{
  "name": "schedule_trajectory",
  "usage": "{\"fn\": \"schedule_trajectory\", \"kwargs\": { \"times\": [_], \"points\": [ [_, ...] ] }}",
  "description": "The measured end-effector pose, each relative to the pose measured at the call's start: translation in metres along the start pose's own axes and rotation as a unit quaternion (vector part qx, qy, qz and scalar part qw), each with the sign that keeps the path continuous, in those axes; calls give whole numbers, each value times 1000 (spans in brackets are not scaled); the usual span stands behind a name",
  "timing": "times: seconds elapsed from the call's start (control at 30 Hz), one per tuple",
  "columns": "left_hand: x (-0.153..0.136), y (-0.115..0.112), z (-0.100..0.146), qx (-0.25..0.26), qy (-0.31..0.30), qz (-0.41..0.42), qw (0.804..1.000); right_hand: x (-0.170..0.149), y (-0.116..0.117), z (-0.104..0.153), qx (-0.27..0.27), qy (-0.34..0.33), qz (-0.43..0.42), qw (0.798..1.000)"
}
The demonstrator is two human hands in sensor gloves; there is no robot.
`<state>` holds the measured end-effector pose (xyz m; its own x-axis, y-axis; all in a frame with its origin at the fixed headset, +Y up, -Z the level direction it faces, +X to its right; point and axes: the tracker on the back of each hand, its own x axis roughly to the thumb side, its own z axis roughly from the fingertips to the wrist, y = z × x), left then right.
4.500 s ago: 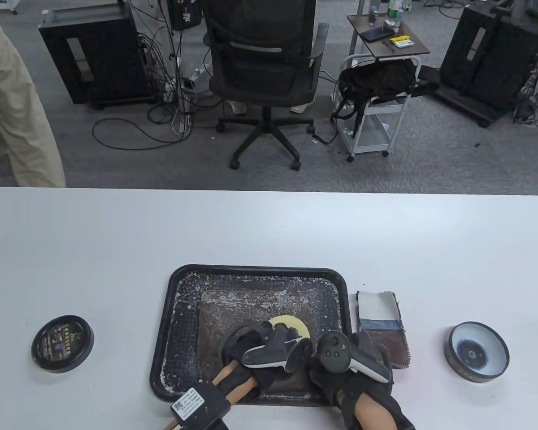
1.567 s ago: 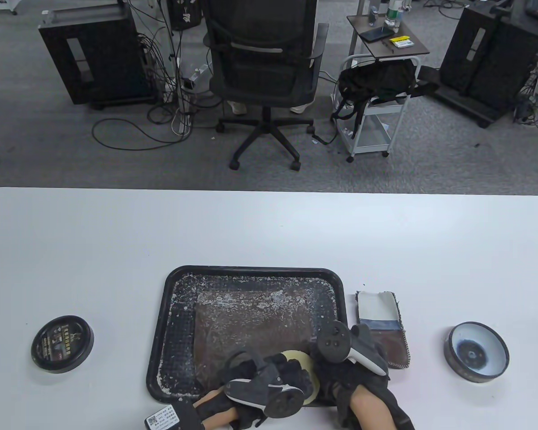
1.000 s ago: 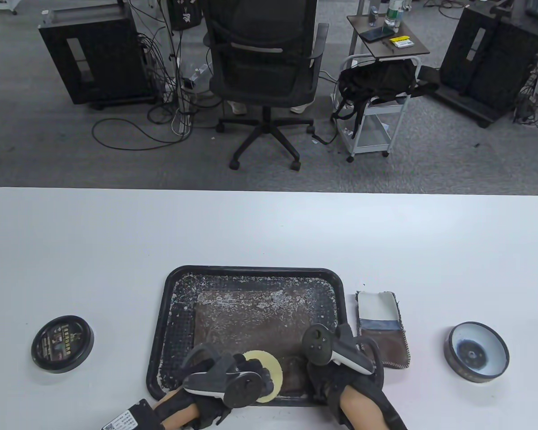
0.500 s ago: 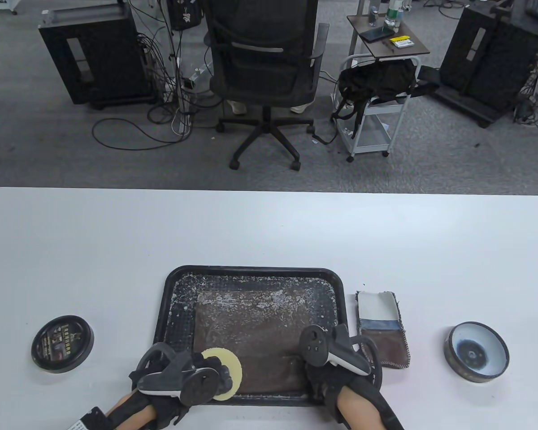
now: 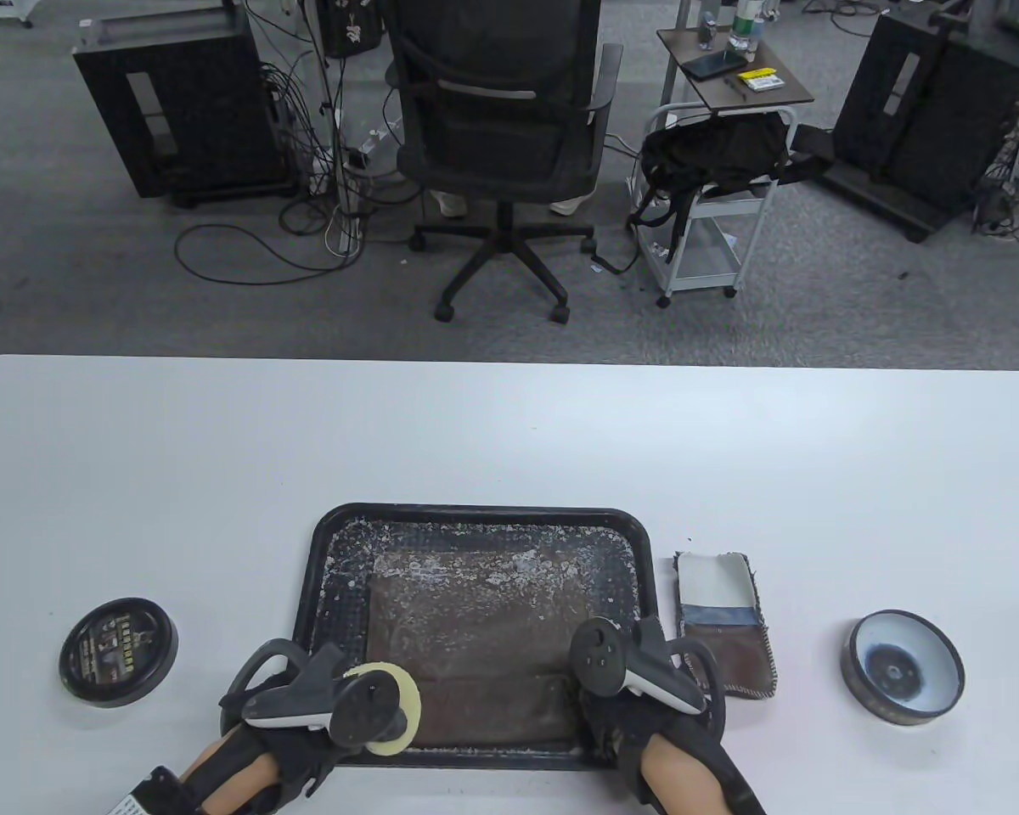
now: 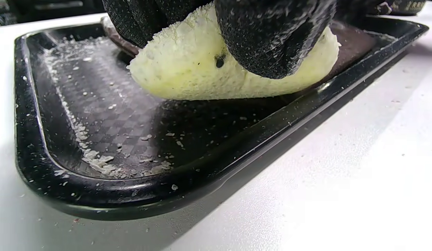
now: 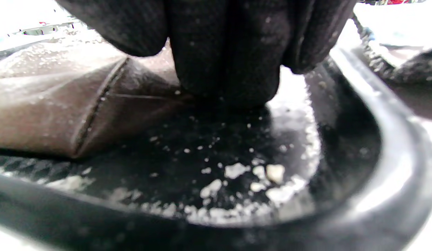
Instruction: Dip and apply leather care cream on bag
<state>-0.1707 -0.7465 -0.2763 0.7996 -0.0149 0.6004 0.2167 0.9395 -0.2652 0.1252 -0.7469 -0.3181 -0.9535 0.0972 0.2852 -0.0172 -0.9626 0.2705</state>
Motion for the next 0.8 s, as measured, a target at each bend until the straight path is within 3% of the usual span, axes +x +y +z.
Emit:
{"fn": "schedule_trajectory", "kwargs": {
  "times": [0.27,0.53,0.8],
  "points": [
    [2,2,1,-6,9,-23,1000,1,1,1,0,1,3,1000],
    [-9,-2,2,-58,39,-14,997,1,1,1,0,1,1,1000],
    [-11,-3,2,-56,33,-24,998,2,2,2,-1,1,2,1000]
  ]
}}
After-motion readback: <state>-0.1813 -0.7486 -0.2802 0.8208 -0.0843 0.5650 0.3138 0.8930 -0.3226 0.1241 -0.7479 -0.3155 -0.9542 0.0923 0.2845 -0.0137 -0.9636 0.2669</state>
